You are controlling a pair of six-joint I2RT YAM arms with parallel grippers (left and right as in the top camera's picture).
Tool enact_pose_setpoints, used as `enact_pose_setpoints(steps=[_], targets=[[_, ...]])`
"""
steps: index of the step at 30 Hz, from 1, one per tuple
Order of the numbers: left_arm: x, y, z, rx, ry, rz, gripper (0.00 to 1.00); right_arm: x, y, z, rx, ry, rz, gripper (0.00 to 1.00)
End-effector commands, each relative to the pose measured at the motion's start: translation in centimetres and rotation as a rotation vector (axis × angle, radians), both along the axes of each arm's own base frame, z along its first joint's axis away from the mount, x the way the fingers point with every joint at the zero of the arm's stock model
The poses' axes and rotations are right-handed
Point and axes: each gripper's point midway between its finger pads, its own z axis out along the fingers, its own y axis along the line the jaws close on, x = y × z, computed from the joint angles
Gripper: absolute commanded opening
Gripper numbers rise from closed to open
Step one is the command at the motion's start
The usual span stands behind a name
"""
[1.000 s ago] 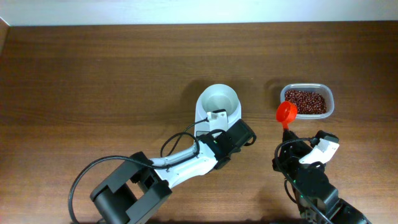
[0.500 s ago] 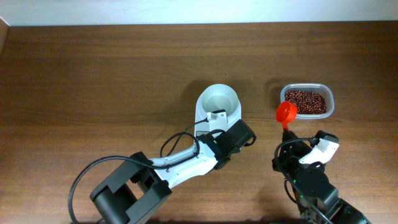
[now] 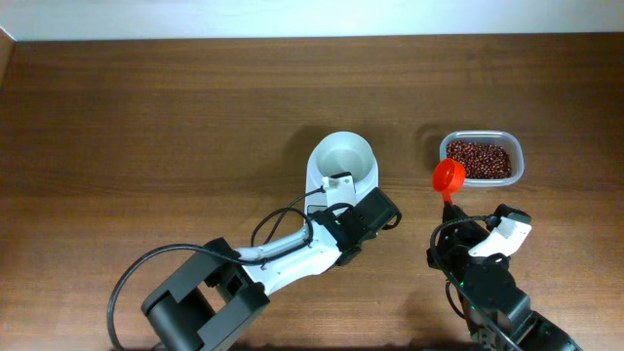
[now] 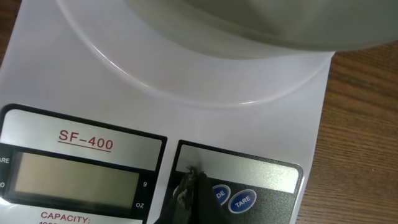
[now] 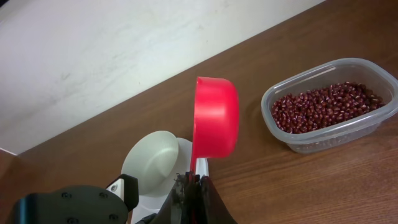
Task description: Scoop and weigh 50g on scale
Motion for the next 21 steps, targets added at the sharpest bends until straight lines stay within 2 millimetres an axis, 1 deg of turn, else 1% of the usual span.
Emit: enact_pose_setpoints(steps=[1,6,9,13,14,15,16,18,19,21], targets=[[-0.4,0.7,-1.7,0.028,0.039,0.024,0.0,-0.1,0.2,1.0,0.017,-0.019,0.015,0.04],[-0.6,0.6,-1.7,0.019,0.053,0.017,0.0,-0.1,0.2,1.0,0.017,-0.019,0.014,0.04],[-1.1,0.7,-0.4,0.005,0.064,0.01,0.0,-0.1,0.2,1.0,0.017,-0.019,0.014,0.04],[-2.4,2.3,3.5,0.01,0.065,0.004,0.0,-0.1,0.2,1.0,0.017,-0.019,0.014,0.04],[-2.9,3.0,5.5,0.015,0.049,-0.028,0.01,-0.1,0.2,1.0,0.016,-0.019,0.014,0.04],[-3.1,3.4,7.0,0.019,0.022,-0.063,0.04,-0.1,0.2,1.0,0.016,-0.019,0.014,0.04],[-3.0,3.6,8.0,0.021,-0.002,-0.085,0.09,-0.1,0.2,1.0,0.016,-0.019,0.014,0.04],[-2.8,4.5,11.5,0.05,-0.099,-0.176,0.24,-0.1,0.2,1.0,0.017,-0.019,0.014,0.04],[-2.7,5.2,13.0,0.073,-0.143,-0.208,0.31,-0.1,0.2,1.0,0.017,-0.018,0.014,0.04],[-2.6,7.3,15.6,0.141,-0.221,-0.24,0.45,-0.1,0.2,1.0,0.017,-0.018,0.014,0.04]])
